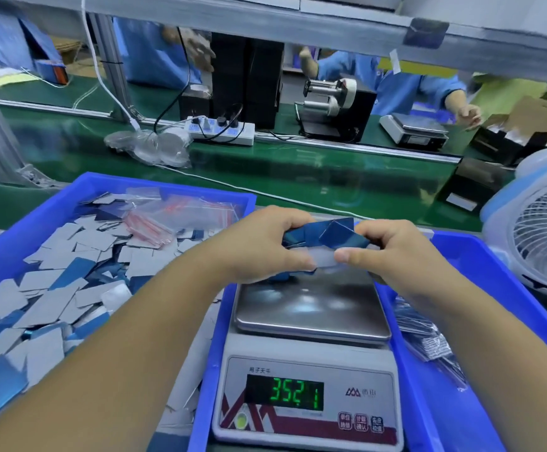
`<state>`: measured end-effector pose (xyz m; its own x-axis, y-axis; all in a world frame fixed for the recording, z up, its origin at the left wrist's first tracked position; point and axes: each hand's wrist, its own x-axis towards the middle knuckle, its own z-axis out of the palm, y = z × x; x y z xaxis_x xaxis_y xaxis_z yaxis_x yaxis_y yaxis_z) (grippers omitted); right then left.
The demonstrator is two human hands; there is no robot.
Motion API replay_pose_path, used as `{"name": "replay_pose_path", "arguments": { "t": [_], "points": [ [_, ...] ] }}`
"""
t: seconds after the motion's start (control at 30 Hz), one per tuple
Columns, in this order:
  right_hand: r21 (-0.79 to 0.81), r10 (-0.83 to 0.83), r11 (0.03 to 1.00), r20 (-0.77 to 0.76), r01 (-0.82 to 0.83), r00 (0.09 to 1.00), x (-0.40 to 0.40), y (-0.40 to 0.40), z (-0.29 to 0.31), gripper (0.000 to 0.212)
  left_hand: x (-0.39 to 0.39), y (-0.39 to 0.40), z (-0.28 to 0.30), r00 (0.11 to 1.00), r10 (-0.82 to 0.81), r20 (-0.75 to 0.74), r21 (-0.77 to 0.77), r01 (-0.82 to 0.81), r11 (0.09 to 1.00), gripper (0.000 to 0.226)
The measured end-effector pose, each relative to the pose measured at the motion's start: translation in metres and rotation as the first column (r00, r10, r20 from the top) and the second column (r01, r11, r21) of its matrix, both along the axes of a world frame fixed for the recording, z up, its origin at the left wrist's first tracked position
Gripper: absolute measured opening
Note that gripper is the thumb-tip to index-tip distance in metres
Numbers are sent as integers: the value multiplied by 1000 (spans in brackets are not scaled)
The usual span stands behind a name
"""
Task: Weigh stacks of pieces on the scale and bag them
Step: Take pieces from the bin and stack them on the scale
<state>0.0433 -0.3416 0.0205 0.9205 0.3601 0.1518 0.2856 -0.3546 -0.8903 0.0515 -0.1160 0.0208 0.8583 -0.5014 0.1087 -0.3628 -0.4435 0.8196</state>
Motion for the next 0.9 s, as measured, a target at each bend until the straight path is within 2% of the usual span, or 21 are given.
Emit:
{"name": "replay_pose_path", "arguments": {
  "t": [0.07,0.13,0.2,0.3,0.47,0.53,0.6,0.67,0.77,0.9],
  "points": [
    [-104,-12,995,-10,11,1000,2,-1,-4,10,0,1,-1,1000,-2,1,35,2,999,29],
    [-277,-31,960,38,41,999,3,-3,-7,8,1,1,-4,1000,3,7,44,-3,999,31],
    [-383,-3,923,106,44,994,3,-2,-9,21,-1,-1,-5,1000,15,16,13,-15,1000,38],
    [-370,40,929,119,7,992,-2,2,-6,33,-6,-9,-4,997,-4,82,-7,4,1000,45],
    [-271,41,963,118,-7,992,-3,7,-8,18,-8,-15,-7,983,-42,176,87,27,996,53],
    [-293,39,956,131,1,991,-5,9,-10,22,-9,-15,-7,984,-41,175,81,27,996,56],
    [-326,26,945,180,34,983,-5,12,-11,27,-10,-16,-7,988,-39,149,30,35,999,58],
    [-279,7,959,206,52,978,-4,12,-12,29,-11,-17,-7,991,-43,126,-47,50,998,61],
    [-235,7,971,206,43,978,-5,12,-14,30,-12,-23,-9,993,12,116,-180,9,984,53],
    [-260,15,965,215,43,976,-5,13,-17,31,-6,-33,-13,987,155,-33,-459,-152,875,46]
  ]
}}
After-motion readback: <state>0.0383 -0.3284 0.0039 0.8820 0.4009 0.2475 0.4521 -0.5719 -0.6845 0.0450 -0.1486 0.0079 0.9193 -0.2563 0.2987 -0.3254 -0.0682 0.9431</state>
